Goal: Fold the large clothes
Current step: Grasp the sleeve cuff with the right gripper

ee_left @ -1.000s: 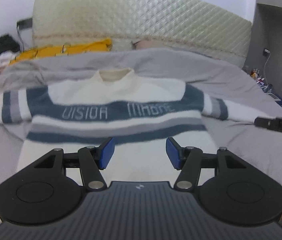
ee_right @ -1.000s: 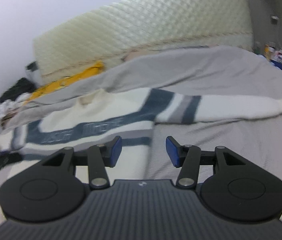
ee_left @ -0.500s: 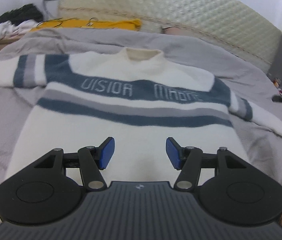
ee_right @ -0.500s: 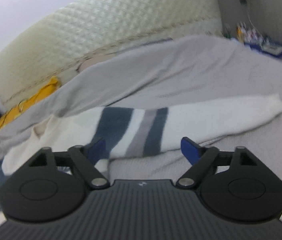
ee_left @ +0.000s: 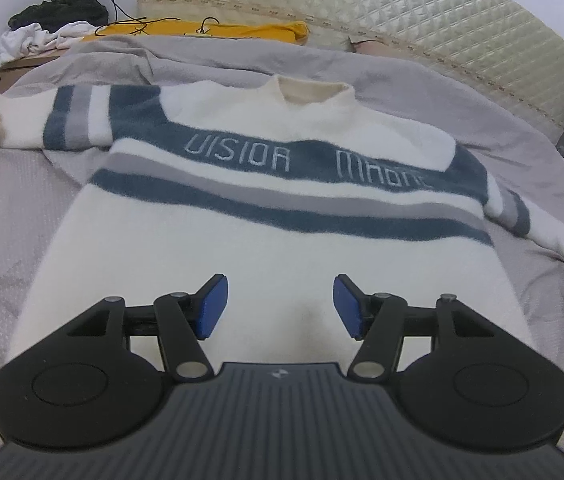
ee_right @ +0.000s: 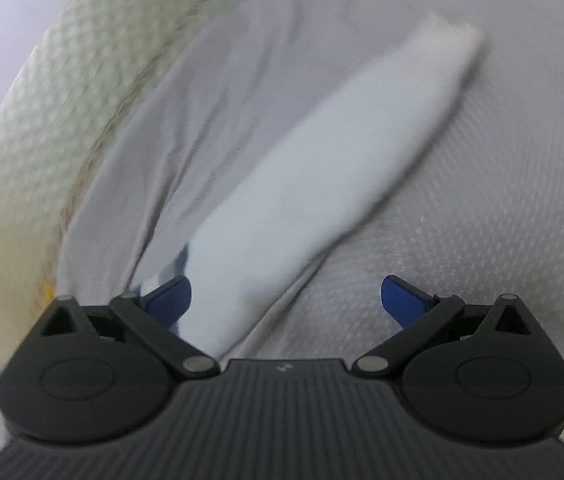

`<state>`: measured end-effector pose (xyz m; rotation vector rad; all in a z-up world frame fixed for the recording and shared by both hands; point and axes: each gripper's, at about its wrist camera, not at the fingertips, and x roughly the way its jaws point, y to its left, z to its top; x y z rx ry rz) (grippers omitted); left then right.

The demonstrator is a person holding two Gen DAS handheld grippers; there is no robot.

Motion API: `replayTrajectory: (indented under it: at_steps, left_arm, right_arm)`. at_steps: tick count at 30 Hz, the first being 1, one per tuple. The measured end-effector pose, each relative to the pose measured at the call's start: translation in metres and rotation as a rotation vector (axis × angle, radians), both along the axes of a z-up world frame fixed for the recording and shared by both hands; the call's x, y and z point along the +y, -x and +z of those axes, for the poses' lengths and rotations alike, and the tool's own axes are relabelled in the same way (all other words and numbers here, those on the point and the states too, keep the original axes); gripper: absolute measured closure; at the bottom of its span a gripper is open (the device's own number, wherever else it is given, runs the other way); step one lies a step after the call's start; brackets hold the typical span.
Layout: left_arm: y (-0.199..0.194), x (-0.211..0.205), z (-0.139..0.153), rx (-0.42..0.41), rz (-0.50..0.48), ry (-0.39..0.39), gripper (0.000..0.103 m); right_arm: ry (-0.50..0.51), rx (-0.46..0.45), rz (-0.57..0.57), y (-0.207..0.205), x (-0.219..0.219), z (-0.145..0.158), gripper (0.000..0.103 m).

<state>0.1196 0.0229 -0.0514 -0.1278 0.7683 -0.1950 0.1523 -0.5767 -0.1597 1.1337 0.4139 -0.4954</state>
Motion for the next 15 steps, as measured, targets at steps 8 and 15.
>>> replayTrajectory:
  at_steps: [8, 15]
  left_arm:
    - [-0.008, 0.005, -0.004, 0.019, 0.030, 0.026, 0.039]
    - [-0.025, 0.008, -0.009, 0.031, 0.039, 0.063, 0.039]
  right_arm:
    - [0.012, -0.107, -0.057, -0.024, -0.021, -0.017, 0.000]
    - [0.141, -0.140, -0.137, -0.037, -0.044, -0.016, 0.011]
